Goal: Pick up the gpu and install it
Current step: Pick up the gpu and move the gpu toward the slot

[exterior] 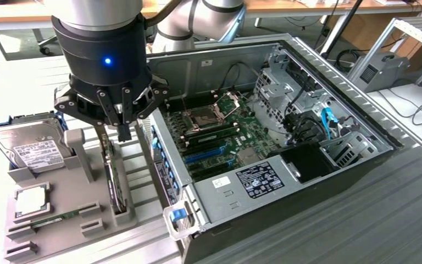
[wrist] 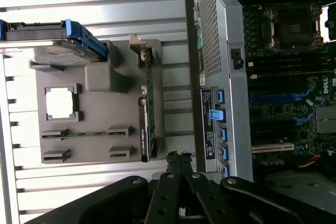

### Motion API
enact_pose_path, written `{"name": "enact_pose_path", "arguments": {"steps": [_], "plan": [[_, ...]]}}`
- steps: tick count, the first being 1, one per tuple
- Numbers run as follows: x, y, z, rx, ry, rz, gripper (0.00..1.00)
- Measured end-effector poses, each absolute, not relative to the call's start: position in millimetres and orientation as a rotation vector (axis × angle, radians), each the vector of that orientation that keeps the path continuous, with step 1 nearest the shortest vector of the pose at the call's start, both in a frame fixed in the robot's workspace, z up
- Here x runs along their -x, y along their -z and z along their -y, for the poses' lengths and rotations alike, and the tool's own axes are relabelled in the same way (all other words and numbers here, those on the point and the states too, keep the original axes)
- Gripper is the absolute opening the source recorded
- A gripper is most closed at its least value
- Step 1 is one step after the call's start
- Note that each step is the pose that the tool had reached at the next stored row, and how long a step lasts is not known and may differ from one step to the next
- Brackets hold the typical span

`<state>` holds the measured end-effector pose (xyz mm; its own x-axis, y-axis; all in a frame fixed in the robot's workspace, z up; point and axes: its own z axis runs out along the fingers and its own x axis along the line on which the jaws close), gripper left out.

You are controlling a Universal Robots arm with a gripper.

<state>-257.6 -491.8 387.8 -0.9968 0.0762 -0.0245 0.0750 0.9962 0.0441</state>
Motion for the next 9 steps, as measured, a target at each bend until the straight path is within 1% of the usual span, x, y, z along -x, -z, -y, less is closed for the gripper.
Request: {"name": "enact_pose_path", "arguments": {"steps": [2,3,5,6,7,9], "plan": [[257.7,-387.8,491.8,-0.118,-0.067,-3.112,0.24],[257.6,-387.8,491.8,-0.118,-0.067,-3.112,0.24],[257.6,-387.8,491.8,-0.118,-0.067,-3.112,0.36],[257.7,-387.8,491.8,-0.118,-0.067,-3.112,0.36],[257.6,-387.8,491.8,-0.118,-0.067,-3.112,0.42],[257.6,-387.8,491.8,-0.118,-0.067,-3.112,0.42]]}}
